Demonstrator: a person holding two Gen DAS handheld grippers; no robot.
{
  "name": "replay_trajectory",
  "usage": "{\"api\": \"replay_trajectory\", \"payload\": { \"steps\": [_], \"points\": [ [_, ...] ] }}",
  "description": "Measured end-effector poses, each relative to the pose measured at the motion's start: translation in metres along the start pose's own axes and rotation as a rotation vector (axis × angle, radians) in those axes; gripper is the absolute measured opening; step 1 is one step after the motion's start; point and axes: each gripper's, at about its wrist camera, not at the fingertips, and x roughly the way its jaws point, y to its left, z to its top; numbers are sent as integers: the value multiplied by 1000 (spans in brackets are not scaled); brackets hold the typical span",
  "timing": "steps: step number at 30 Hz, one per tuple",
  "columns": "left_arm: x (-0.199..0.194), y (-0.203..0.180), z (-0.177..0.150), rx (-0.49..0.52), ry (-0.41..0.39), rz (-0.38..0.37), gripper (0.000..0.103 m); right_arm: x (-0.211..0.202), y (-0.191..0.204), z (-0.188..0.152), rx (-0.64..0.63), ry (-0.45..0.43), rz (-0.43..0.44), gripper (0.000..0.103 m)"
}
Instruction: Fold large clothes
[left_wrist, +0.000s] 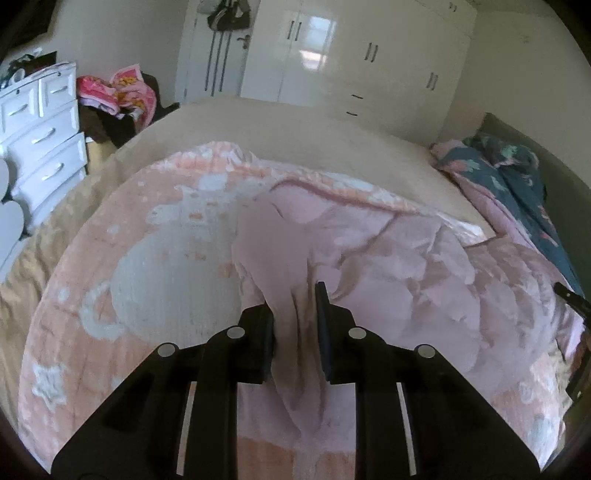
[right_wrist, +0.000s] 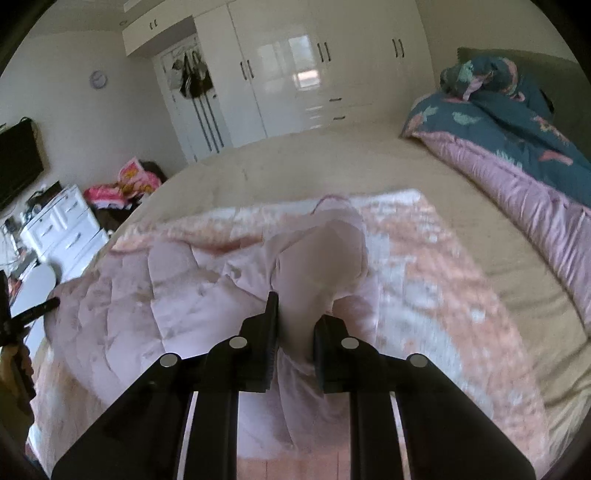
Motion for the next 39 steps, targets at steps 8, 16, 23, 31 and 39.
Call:
{"api": "replay_trajectory", "payload": {
  "steps": [8,16,23,31,39],
  "points": [
    [57,7,-10,-13,119,61,13,50,-21,-26,86,89,-66,16],
    [61,12,-23,-21,141,63,18,67,-24,-48,119,157,-82,23],
    [44,5,-22,2,148,75,42,42,-25,-47,147,172,-89,72],
    [10,-8,-27,8,135,56,81,-9,-9,-45,123,110,-91,98],
    [-26,-13,-36,-36,120,42,94,-50,4,-56,126,53,-84,99]
  ]
}}
